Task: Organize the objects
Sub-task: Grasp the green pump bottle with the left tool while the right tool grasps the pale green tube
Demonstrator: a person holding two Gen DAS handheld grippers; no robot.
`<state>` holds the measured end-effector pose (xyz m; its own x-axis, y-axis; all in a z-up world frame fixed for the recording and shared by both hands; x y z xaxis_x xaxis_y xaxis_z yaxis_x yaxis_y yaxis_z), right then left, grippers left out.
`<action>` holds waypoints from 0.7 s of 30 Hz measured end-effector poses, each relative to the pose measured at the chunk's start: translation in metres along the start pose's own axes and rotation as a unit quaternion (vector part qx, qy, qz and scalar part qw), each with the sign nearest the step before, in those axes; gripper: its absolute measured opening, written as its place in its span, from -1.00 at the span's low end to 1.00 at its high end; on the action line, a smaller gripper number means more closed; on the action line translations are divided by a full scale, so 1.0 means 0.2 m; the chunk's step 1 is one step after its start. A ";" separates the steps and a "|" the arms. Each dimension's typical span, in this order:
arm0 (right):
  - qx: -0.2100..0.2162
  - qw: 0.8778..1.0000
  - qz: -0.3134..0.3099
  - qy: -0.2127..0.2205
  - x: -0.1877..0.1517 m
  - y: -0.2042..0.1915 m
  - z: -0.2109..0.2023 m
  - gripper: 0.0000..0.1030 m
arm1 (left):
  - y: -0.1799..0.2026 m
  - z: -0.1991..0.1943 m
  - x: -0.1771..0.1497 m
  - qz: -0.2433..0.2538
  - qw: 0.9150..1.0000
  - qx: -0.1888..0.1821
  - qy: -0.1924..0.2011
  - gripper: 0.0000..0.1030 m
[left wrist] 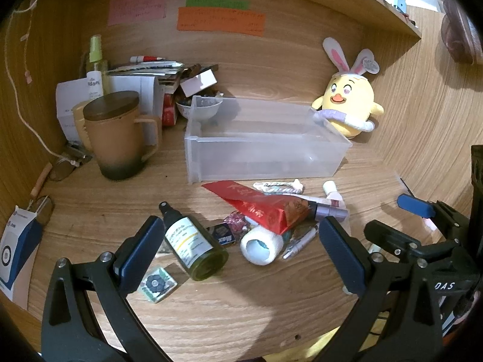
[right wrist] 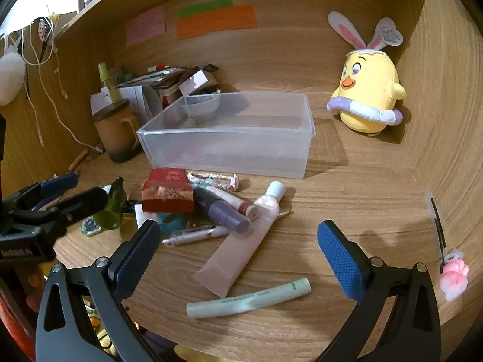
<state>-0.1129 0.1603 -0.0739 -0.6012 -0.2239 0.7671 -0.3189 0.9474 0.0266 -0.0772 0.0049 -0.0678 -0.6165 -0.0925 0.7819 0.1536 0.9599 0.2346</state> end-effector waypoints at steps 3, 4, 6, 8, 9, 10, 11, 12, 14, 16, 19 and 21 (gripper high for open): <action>-0.004 1.000 0.000 -0.011 -0.04 0.03 0.01 1.00 | -0.05 -0.02 -0.03 -0.008 1.000 0.002 -0.002 1.00; -0.005 1.000 0.001 -0.014 -0.05 0.04 0.02 1.00 | -0.07 -0.02 -0.04 -0.012 1.000 0.003 -0.004 1.00; -0.009 1.000 0.002 -0.024 -0.09 0.06 0.02 1.00 | -0.12 -0.03 -0.07 -0.025 1.000 0.006 -0.008 1.00; -0.012 0.999 0.004 -0.031 -0.13 0.08 0.03 1.00 | -0.18 -0.03 -0.10 -0.036 0.999 0.017 -0.015 0.96; -0.013 0.999 0.006 -0.036 -0.15 0.09 0.03 1.00 | -0.20 -0.03 -0.12 -0.040 0.999 0.019 -0.018 0.92; -0.013 0.999 0.007 -0.038 -0.17 0.10 0.03 1.00 | -0.22 -0.03 -0.13 -0.047 0.998 0.020 -0.023 0.85; -0.014 0.999 0.009 -0.043 -0.19 0.10 0.03 0.99 | -0.24 -0.02 -0.14 -0.055 0.998 0.020 -0.027 0.83; -0.013 0.999 0.012 -0.048 -0.21 0.11 0.03 0.99 | -0.26 -0.01 -0.15 -0.065 0.997 0.018 -0.029 0.84; -0.011 0.998 0.017 -0.057 -0.25 0.11 0.03 0.99 | -0.29 0.02 -0.16 -0.084 0.996 0.015 -0.034 0.83; -0.011 0.997 0.025 -0.067 -0.28 0.12 0.04 0.89 | -0.30 0.04 -0.16 -0.098 0.995 0.010 -0.035 0.83; 0.009 0.995 0.042 -0.091 -0.33 0.12 0.06 0.70 | -0.31 0.07 -0.15 -0.106 0.994 0.013 -0.033 0.83; 0.012 0.994 0.045 -0.099 -0.35 0.12 0.08 0.62 | -0.31 0.09 -0.14 -0.106 0.994 0.016 -0.032 0.81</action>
<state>-0.0908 0.1943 -0.1367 -0.7596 -0.1810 0.6247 -0.2730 0.9605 -0.0537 -0.0835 -0.0463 -0.1148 -0.6797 -0.2785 0.6785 -0.0099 0.9285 0.3712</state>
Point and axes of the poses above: each gripper's, at about its wrist camera, not at the fingertips, and z roughly the way its jaws point, y to its right, x to its top, the point moved 10 cm from there along z, roughly the way its jaws point, and after that the axes turned 11 degrees about -x, right-handed, at the moved point
